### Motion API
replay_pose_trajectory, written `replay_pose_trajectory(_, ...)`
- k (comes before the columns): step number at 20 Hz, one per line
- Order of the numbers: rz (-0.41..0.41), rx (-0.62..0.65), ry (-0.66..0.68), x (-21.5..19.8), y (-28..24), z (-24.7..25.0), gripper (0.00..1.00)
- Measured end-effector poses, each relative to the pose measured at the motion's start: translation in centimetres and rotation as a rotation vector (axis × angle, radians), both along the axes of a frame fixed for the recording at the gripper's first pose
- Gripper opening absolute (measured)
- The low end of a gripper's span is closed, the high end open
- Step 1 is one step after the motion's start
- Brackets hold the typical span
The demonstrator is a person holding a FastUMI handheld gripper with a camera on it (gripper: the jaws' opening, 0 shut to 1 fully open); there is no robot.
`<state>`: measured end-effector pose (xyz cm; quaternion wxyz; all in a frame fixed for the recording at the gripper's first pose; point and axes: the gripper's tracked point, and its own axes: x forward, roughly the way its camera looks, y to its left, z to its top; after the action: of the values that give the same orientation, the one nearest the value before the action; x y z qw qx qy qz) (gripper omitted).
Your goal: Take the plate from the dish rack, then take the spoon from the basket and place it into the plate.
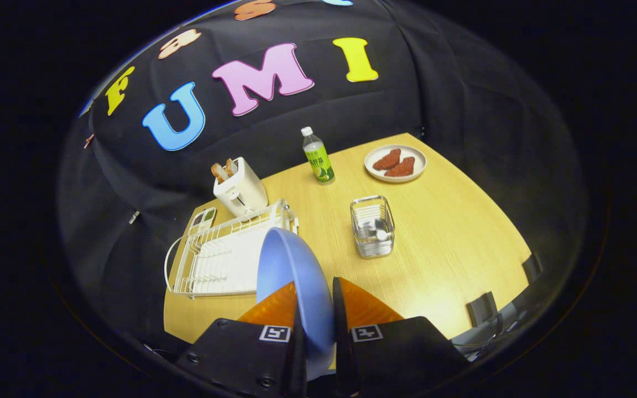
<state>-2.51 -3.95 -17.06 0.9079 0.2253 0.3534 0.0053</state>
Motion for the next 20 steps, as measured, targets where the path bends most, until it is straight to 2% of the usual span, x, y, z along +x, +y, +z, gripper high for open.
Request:
replay_pose_trajectory(5,-0.075,0.124,0.075,-1.1,-2.7,-7.2,0.25)
replay_pose_trajectory(9,-0.051,0.177,0.115,-0.2,-3.0,-10.6,0.25)
replay_pose_trajectory(15,0.109,0.173,0.163,1.1,-2.9,-13.0,0.26)
replay_pose_trajectory(17,0.146,0.135,0.154,1.7,-3.9,-13.5,0.27)
replay_pose_trajectory(20,0.274,0.075,0.117,2.0,-4.4,-13.9,0.5)
